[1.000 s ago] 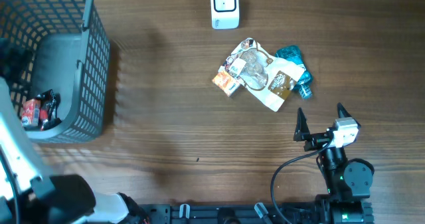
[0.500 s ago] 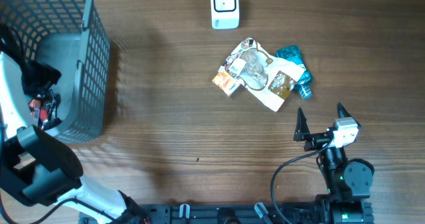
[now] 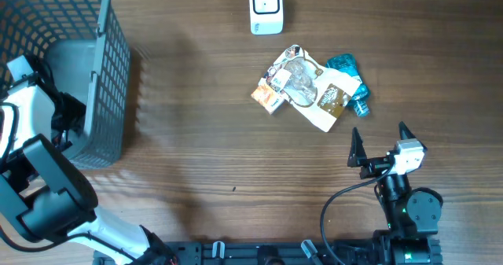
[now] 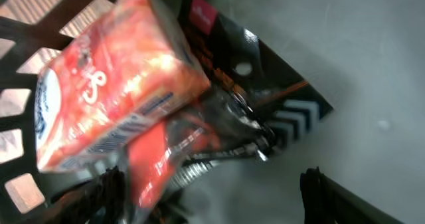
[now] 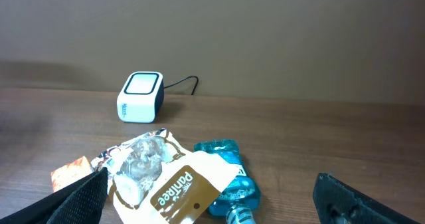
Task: Scan the item barcode
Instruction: 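Reach the left gripper into the basket and grasp the red-black packet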
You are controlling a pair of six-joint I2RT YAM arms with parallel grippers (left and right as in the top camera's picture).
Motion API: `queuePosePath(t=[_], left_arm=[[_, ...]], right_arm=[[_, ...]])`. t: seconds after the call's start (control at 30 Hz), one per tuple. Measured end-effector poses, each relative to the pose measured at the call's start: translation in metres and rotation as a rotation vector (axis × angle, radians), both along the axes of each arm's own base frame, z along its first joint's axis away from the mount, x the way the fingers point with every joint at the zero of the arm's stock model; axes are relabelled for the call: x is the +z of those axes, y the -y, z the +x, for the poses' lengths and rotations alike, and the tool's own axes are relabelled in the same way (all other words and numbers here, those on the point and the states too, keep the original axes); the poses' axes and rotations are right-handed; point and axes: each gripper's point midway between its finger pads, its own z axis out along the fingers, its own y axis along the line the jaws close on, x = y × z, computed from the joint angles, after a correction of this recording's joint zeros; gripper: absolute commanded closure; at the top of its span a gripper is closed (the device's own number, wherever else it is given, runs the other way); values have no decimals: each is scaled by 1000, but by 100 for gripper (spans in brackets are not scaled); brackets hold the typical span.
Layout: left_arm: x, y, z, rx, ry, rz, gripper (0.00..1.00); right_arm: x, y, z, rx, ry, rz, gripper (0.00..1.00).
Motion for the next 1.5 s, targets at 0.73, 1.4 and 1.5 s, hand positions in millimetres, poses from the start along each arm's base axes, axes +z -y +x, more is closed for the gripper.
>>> queuePosePath(t=[0.73,1.4,1.5], left_arm=[[-11,37,35,-60,191,-219,23],[-2,27,60,244,388,-245,96],[3,40,66,219,420,-319,96]], right_arm=[[0,0,0,0,0,0,0],[0,0,0,0,0,0,0],[0,0,0,0,0,0,0]])
